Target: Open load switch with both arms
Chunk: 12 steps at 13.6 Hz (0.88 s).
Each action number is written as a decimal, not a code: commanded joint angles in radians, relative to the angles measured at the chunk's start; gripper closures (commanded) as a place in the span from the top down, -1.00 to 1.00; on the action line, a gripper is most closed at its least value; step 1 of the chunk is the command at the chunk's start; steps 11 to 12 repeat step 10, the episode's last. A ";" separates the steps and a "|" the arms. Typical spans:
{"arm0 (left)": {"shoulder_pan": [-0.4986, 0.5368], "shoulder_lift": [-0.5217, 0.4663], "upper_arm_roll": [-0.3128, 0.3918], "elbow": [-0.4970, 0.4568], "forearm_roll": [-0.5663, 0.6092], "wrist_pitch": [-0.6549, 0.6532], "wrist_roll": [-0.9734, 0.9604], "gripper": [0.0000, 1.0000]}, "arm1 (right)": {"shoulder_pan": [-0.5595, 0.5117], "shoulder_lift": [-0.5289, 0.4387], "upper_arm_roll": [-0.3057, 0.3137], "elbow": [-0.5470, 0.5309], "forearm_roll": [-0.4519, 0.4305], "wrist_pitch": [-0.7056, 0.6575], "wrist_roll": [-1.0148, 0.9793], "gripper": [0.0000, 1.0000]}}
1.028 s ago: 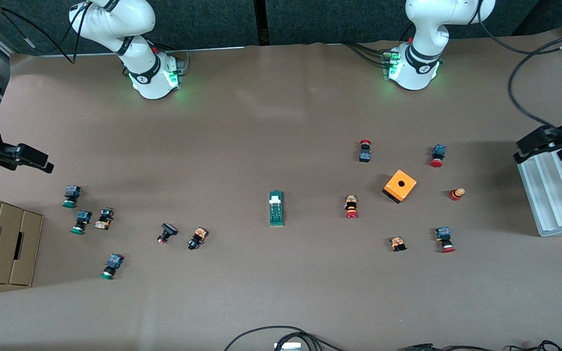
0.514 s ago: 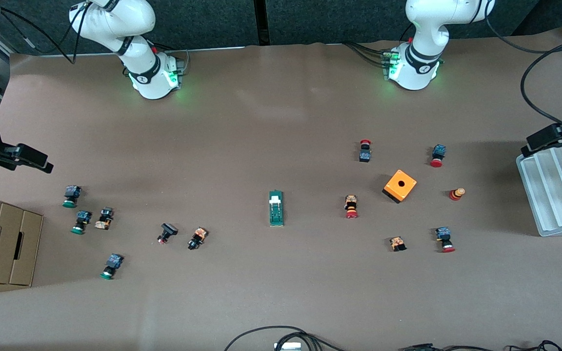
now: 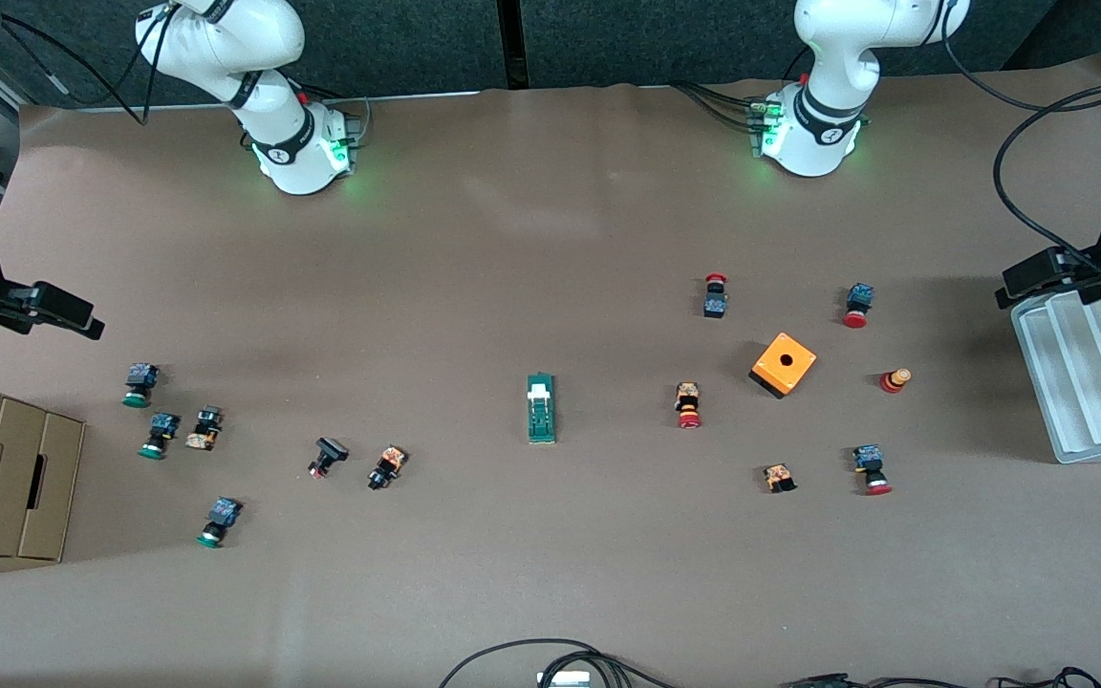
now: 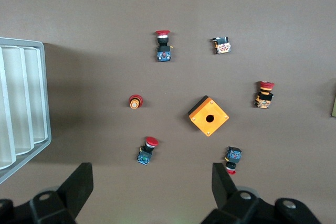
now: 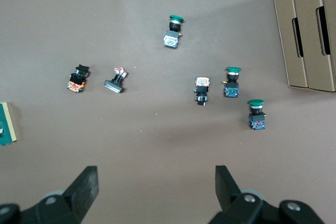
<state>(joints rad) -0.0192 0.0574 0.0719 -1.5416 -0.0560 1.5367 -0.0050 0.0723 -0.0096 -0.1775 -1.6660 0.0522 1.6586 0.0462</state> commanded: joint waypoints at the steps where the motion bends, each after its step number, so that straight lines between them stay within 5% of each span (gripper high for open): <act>1: -0.002 0.007 -0.001 0.025 0.016 -0.024 0.002 1.00 | 0.003 0.014 0.000 0.025 -0.015 0.001 -0.009 0.98; 12: -0.002 0.010 -0.020 0.025 0.018 -0.013 -0.015 1.00 | 0.003 0.016 0.000 0.025 -0.015 0.001 -0.009 0.98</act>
